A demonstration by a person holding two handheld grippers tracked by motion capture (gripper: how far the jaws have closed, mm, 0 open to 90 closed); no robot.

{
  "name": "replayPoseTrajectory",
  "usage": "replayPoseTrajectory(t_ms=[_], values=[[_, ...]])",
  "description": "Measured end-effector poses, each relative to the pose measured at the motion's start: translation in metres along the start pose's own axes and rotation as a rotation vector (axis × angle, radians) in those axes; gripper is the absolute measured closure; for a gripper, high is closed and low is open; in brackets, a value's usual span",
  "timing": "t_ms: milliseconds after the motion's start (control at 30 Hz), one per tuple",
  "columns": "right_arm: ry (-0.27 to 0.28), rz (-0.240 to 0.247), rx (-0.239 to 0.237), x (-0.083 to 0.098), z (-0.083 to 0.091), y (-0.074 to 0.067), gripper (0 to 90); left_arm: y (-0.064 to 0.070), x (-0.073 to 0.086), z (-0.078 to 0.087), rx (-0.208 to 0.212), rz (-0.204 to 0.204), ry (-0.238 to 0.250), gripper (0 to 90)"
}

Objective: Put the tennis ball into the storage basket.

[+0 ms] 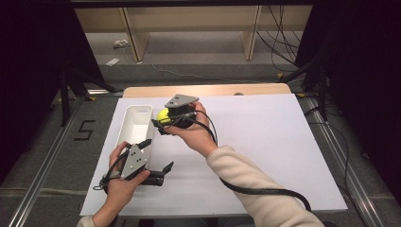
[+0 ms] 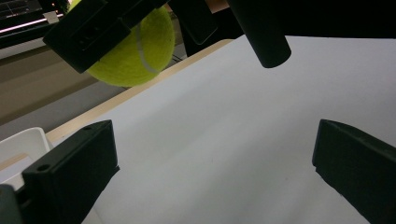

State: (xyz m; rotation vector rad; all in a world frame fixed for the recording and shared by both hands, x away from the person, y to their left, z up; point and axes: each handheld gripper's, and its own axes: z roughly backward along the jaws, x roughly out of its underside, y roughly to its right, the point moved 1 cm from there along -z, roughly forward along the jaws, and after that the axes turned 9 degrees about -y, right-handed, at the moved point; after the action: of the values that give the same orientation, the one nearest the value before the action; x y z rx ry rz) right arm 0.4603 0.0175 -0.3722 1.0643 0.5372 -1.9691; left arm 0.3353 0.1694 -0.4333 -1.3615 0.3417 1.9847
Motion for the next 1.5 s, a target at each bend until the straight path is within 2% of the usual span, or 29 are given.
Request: replayPoseTrajectory(t_ms=[1500], values=[[-0.011, 0.008, -0.025, -0.014, -0.016, -0.008, 27.6, 0.001, 0.0, 0.0, 0.001, -0.003, 0.0, 0.0]])
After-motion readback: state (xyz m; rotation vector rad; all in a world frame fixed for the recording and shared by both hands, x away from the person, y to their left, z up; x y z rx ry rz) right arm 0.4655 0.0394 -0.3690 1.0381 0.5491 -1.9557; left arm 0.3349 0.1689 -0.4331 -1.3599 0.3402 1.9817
